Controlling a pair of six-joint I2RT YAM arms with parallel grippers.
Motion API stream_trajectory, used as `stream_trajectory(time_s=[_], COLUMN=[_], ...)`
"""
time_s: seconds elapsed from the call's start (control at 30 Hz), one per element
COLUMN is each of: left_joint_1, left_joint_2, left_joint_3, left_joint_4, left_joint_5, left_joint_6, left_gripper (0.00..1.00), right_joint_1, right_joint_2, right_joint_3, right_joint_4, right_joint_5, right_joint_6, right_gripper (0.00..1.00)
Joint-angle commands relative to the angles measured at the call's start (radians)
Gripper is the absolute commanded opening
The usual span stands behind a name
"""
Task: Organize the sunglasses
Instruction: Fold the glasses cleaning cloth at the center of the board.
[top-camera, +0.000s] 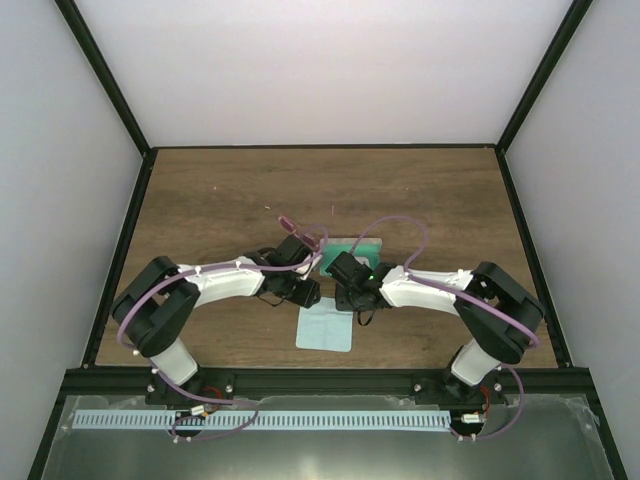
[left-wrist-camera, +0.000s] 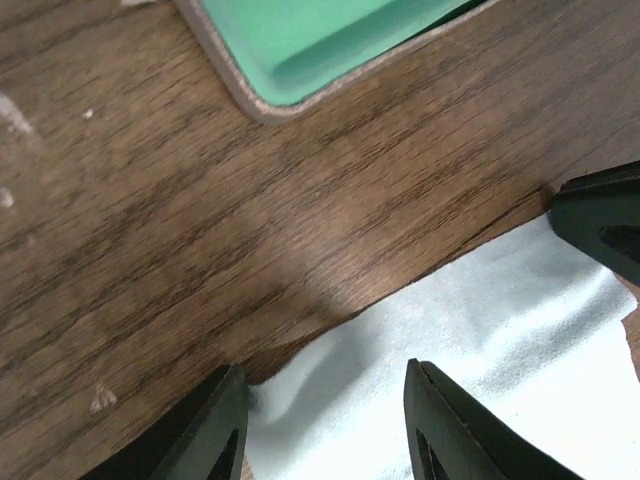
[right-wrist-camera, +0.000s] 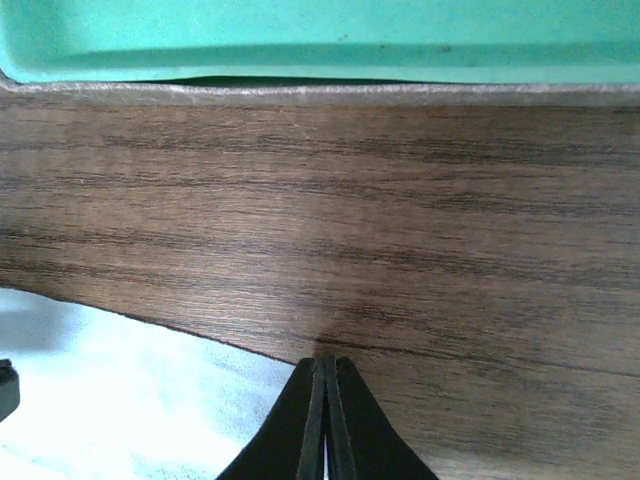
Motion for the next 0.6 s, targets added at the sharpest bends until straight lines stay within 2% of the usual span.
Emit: stream_trajectory(time_s=[0.0, 0.3, 0.57], left_joint_1=[-0.005, -0.006, -0.006], left_joint_2=[0.055, 0.049, 0.039], left_joint_3=[-0.011, -0.028, -0.025], left_joint_4=[-0.014, -0.017, -0.015], left_joint_5=[-0.001, -0.016, -0.037], left_joint_6=[0.018, 0.021, 0.008], left_gripper=[0.42, 0.28, 0.22], right_joint_1=[0.006, 0.006, 0.006], right_joint_2=[0.001, 0.006, 0.011], right_joint_3=[0.008, 0.007, 0.014], right_joint_4=[-0.033, -0.035, -0.036], right_joint_5=[0.003, 0.001, -0.003], right_joint_6=[0.014, 0.019, 0.012], right_gripper=[0.01, 0.01, 0.01])
